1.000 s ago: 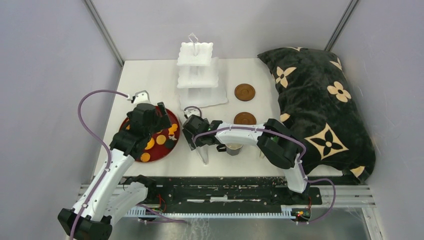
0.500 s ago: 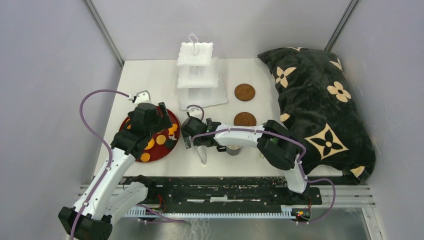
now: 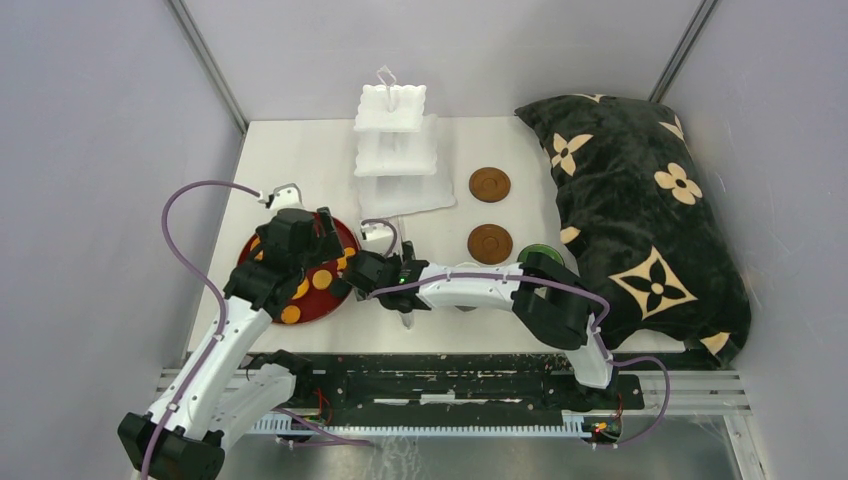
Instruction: Serve the afternoon tea
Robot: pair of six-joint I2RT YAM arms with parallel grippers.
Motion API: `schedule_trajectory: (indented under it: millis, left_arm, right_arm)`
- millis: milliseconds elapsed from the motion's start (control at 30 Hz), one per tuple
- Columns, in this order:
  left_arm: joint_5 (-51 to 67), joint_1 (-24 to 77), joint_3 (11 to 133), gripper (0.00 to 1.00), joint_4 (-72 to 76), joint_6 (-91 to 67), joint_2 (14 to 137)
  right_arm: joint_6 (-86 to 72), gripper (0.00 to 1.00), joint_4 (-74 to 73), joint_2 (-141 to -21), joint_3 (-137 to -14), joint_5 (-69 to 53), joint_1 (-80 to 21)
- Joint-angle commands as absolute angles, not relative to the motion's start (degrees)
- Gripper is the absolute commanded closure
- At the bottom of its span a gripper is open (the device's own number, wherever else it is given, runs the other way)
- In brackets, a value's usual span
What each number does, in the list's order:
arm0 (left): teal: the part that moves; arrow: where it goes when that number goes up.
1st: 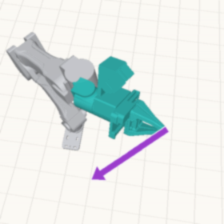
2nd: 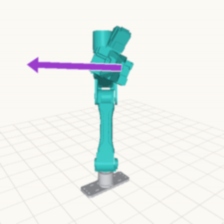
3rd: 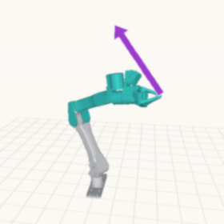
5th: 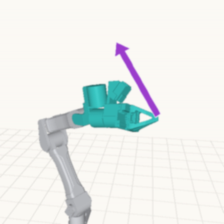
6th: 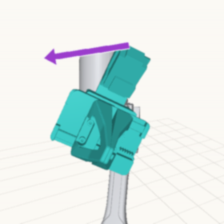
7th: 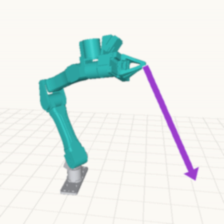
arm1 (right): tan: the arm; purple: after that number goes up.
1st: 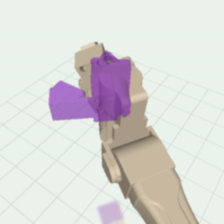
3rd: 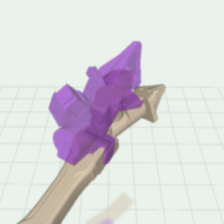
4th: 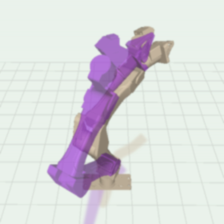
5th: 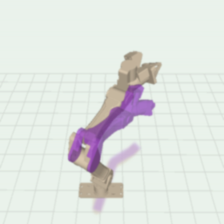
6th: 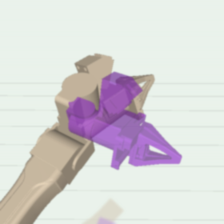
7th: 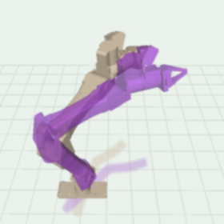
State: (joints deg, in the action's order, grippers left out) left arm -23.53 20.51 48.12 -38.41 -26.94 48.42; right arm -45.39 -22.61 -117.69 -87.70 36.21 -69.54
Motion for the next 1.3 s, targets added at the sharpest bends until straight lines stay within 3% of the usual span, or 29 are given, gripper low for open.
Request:
schedule_trajectory:
  millis: [0,133,700,900,1267]
  left_arm:
    - [-24.4,20.7,47.5,0.01,-36.3,-24.5,48.0]
    - [-24.2,20.7,47.5,0.01,-36.3,-24.7,47.4]
    - [-22.3,20.8,46.9,0.01,-35.4,-25.8,47.8]
    - [-22.0,20.7,47.0,0.01,-35.1,-25.8,48.9]
    - [-22.2,20.6,47.2,0.01,-33.9,-26.6,49.7]
  right_arm:
    - [-44.9,0.0,-18.3,-115.5,-85.1,36.6,-69.0]
    - [-43.9,0.0,-25.1,-117.6,-89.2,39.4,-69.0]
    - [-45.7,0.03,-22.6,-122.9,-88.5,34.5,-66.9]
    - [-45.7,0.21,-21.2,-123.3,-86.8,33.7,-66.4]
    - [-40.3,0.75,-20.6,-117.3,-82.8,32.5,-66.4]
